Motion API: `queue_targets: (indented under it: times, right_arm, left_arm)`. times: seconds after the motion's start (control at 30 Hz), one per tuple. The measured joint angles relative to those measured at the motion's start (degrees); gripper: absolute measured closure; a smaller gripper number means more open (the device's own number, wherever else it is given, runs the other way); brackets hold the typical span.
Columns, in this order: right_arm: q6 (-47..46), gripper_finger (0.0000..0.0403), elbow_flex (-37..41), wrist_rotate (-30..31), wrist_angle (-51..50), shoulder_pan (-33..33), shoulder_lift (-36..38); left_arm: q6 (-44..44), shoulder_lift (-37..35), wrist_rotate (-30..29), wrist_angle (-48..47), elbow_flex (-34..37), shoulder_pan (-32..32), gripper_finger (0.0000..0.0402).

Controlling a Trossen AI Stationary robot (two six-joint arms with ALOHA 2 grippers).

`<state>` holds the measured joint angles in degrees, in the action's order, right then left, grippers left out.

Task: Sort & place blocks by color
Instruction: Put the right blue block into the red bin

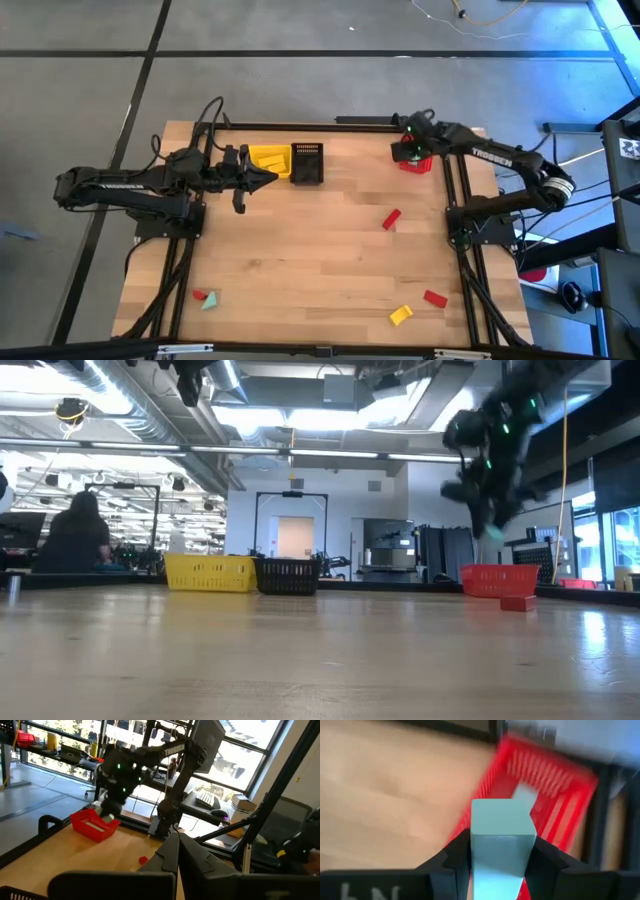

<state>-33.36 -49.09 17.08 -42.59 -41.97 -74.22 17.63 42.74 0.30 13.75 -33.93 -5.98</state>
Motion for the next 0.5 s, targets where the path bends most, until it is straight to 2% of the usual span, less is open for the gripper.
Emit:
queue_targets:
  times: [0.17, 0.33, 0.5]
  right_arm:
    - [-5.4, 0.0267, 6.5, -0.7, 5.3, -2.1, 0.0]
    - [-5.5, 0.0267, 6.2, 1.2, 8.7, -4.8, 0.0]
    - [-8.5, 0.0267, 6.1, -2.3, 8.2, -8.2, -3.0]
  left_arm:
    - [0.2, 0.0, -1.3, 0.0, 0.0, 0.0, 0.0401]
    - [0.2, 0.0, -1.7, 0.0, 0.0, 0.0, 0.0401]
    - [0.2, 0.0, -1.7, 0.0, 0.0, 0.0, 0.0401]
